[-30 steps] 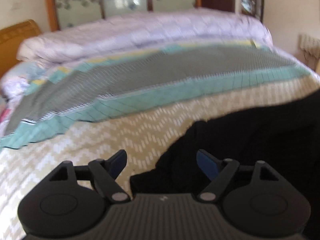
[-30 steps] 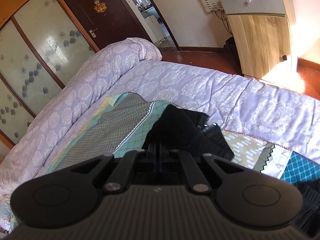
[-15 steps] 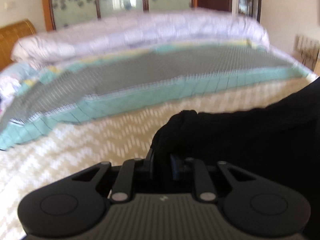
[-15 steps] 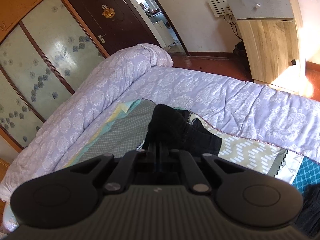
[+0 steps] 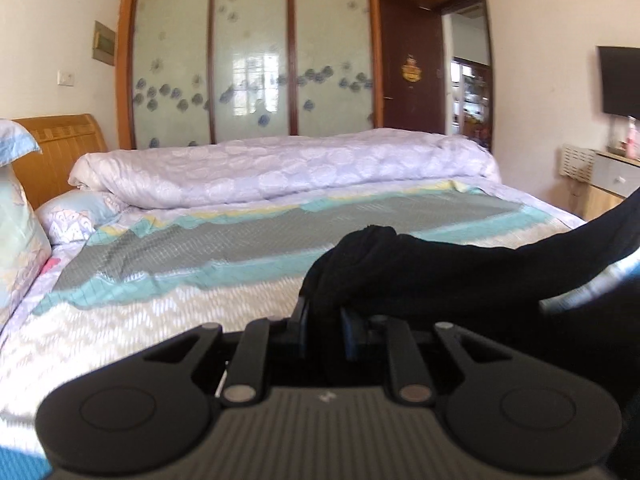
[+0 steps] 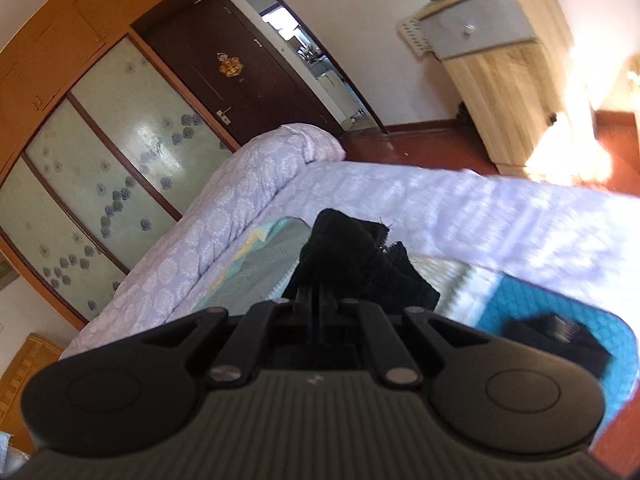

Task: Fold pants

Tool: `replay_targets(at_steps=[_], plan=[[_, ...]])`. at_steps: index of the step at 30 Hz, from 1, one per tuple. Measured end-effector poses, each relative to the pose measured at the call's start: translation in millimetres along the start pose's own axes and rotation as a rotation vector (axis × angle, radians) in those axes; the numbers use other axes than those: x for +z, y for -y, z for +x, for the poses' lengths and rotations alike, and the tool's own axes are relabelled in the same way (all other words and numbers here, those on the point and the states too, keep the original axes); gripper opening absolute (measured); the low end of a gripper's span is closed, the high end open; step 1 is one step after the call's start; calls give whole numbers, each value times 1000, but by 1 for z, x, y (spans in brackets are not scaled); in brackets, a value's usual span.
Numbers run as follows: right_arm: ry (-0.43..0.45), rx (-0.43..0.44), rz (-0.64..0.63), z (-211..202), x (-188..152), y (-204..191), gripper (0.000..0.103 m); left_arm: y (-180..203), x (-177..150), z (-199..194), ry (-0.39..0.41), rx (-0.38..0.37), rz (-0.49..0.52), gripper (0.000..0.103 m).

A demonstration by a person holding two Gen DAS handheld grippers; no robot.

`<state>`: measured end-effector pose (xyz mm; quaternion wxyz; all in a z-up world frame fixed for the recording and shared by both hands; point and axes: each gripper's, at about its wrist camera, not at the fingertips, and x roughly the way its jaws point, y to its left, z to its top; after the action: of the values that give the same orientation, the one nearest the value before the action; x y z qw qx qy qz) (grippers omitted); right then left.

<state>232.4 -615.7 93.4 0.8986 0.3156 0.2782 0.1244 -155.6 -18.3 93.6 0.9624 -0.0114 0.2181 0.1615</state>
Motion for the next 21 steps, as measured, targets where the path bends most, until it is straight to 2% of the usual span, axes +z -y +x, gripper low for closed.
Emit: replay_targets(at_steps=[2,4,5,6,8,9,10,12,15,16,19,21], plan=[[-24,-20,7,-18,-20,33,6,8,-22,-17,-44,-15,2,16],[-65,-76,25,-24,-45,70,8,14,-48,-26,-124,-42,-23,20],[-105,-124,44,-23,-57,90,11,16,-61,-26,-180,-45,-31,29],[-150,-188,76,-20,-68,108,12,18,-74,-26,-240,-33,-41,42],[-194,-261,185,-18,-83,139,24,19,-92,-30,-317,-1,-67,51],[-175,-270,246,-23,-87,150,30,17,-95,-35,-330,-19,-100,51],[-144,-268,294,-28,-89,158,36,12,-96,-41,-333,-38,-150,51],[-74,-267,347,-37,-86,165,40,-5,-90,-52,-313,-57,-263,56],[7,-304,359,-46,-76,164,40,-32,-78,-68,-241,-43,-441,67],[32,-299,350,-48,-74,157,39,-44,-75,-74,-215,-32,-515,67],[19,-169,215,-44,-71,125,39,-68,-59,-75,-137,-74,-717,67],[-75,-12,74,-36,-83,81,41,-69,-48,-64,-116,-120,-751,67]])
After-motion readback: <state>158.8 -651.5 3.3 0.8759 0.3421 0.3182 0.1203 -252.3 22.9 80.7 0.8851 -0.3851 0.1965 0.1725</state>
